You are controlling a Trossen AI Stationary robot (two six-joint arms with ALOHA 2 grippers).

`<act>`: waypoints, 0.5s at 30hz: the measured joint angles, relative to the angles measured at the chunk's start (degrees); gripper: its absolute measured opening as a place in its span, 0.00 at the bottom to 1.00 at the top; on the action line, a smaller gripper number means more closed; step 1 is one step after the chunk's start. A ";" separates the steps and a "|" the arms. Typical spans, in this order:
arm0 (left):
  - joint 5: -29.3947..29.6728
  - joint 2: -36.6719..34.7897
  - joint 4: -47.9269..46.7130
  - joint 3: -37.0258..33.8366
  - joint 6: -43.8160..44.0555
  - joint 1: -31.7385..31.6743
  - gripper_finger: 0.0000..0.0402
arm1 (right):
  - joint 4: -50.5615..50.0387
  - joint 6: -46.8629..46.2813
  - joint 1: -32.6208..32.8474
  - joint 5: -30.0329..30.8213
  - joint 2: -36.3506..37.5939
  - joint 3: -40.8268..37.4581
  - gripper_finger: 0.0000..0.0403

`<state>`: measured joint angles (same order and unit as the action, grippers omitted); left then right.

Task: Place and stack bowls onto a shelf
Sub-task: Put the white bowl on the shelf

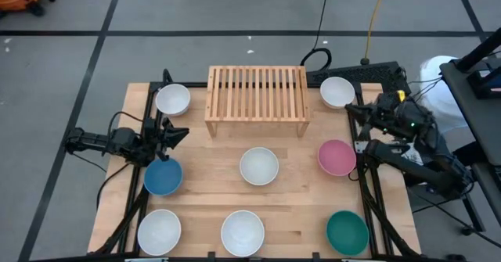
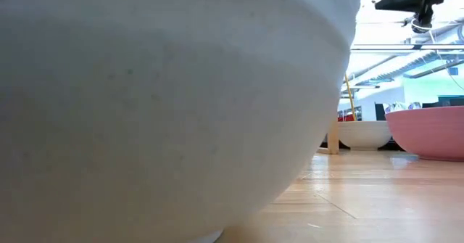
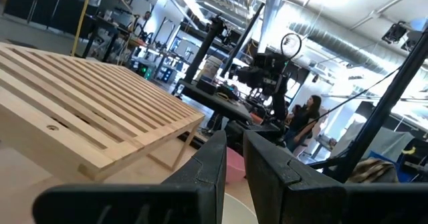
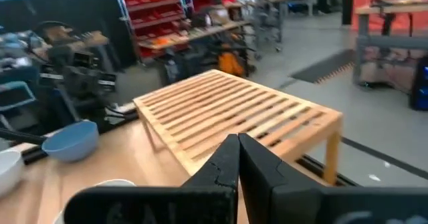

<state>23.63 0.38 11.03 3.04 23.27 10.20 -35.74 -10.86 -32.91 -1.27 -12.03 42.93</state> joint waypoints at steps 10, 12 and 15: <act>0.01 0.00 0.00 0.03 0.24 0.00 0.14 | -3.90 -3.38 0.00 8.67 -10.98 11.08 0.00; 0.01 0.00 0.00 0.03 0.70 0.00 0.14 | -3.27 -3.42 0.00 8.66 -12.16 11.40 0.00; 0.00 0.00 -0.02 0.03 1.29 0.00 0.14 | -3.15 -3.36 0.00 8.73 -13.73 11.65 0.02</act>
<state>23.62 0.38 11.00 3.07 24.56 10.20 -38.89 -14.23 -32.91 7.46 -25.76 54.58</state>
